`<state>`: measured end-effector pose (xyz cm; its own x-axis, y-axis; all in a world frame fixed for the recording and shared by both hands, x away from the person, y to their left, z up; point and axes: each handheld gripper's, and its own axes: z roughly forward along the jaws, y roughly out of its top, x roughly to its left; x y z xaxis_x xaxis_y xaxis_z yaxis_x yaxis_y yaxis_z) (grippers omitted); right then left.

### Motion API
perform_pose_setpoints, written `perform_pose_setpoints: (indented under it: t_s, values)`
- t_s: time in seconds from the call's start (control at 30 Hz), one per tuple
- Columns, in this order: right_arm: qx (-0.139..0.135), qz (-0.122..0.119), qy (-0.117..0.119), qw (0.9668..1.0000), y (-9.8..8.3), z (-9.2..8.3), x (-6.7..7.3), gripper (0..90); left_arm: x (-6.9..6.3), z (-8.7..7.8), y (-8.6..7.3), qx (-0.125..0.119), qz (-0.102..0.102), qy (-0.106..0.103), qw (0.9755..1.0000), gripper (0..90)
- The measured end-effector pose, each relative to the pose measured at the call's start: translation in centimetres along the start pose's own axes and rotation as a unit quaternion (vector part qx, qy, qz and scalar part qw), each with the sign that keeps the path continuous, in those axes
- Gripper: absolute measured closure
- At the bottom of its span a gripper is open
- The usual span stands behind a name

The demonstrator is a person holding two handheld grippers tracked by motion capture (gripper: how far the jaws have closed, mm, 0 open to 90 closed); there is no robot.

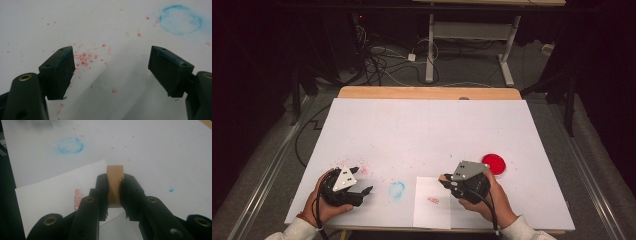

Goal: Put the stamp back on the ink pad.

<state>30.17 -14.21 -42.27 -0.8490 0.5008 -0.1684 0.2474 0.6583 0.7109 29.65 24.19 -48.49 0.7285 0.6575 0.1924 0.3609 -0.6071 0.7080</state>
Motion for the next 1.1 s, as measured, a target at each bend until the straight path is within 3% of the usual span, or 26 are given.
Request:
perform_pose_setpoints:
  t_s: [0.6, 0.9, 1.1]
  values:
    - [-0.03, 0.034, -0.061, 0.9972, -0.6, -3.5, -2.8, 75.5, -0.2, 0.1, 0.0, 0.004, 0.002, -0.003, 1.0, 20.7]
    - [-0.025, 0.05, -0.106, 0.9928, -1.6, -4.7, -4.6, 75.6, -0.2, 0.1, 0.0, 0.003, 0.001, -0.003, 1.0, 20.7]
    - [-0.017, 0.072, -0.123, 0.9897, -2.8, -5.2, -6.0, 75.6, -0.1, 0.1, 0.0, 0.003, 0.0, -0.003, 1.0, 20.7]
